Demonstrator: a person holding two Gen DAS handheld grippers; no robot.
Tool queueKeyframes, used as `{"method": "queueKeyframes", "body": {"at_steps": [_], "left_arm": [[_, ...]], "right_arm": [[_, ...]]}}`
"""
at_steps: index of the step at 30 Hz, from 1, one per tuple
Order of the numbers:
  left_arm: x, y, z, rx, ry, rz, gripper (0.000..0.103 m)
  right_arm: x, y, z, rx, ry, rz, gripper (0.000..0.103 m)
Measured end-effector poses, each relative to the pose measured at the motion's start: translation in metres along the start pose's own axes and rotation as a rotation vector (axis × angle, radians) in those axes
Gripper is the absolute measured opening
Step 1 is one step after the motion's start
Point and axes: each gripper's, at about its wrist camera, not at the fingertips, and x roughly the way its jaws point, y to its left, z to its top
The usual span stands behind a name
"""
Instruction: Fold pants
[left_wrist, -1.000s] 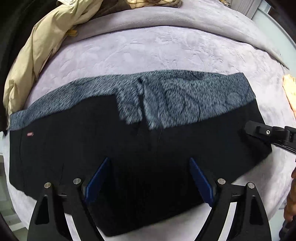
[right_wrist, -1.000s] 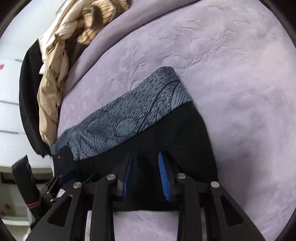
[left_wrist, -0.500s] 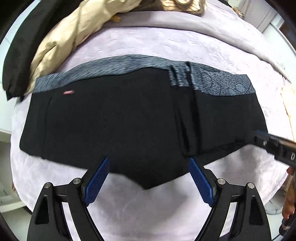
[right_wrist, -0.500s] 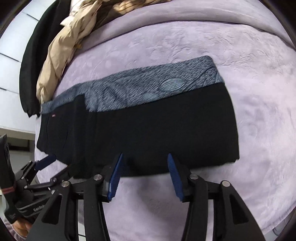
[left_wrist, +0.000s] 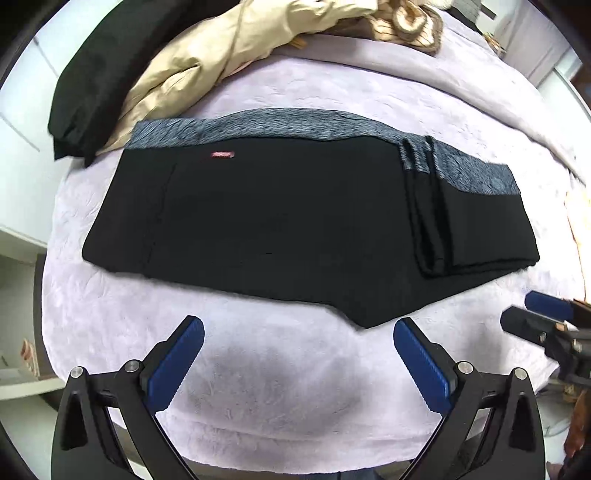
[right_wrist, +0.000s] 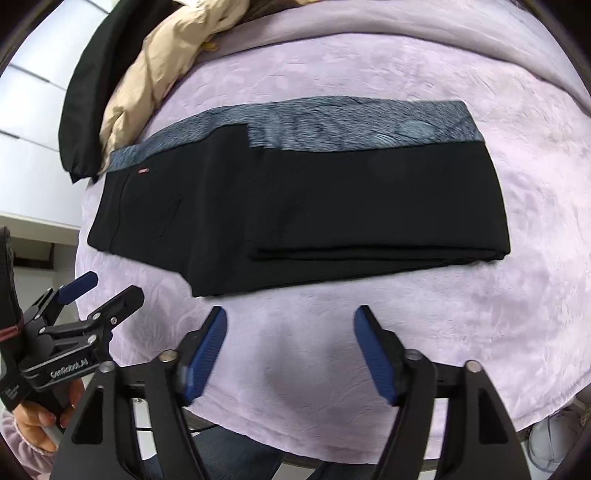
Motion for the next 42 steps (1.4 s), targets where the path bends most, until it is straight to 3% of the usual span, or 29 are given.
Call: {"method": "queueKeyframes", "body": {"at_steps": [6,17,21,28,42], "left_arm": [[0.007,0.013,0.002,-0.048,0.005,-0.028,0.103],[0.013,0.044,-0.006,-0.115,0.018,-0.032,0.103],[0.023,0.055,-0.008,-0.142,0.051,-0.079,0.103],[0.028,0.066,-0.009,-0.186,0.060,-0.069,0.103],[0.030,0.105,0.000,-0.278,0.029,-0.063,0.103]], "right_arm": [[-0.001,0.032,-0.002,-0.084,-0.044,-0.111,0.086],[0.010,0.051,0.005,-0.082,0.013,-0.086,0.086],[0.013,0.058,0.008,-0.097,0.024,-0.086,0.086],[0.017,0.067,0.016,-0.101,0.048,-0.069,0.086],[0.014,0.085,0.059,-0.166,0.017,-0.062,0.086]]}}
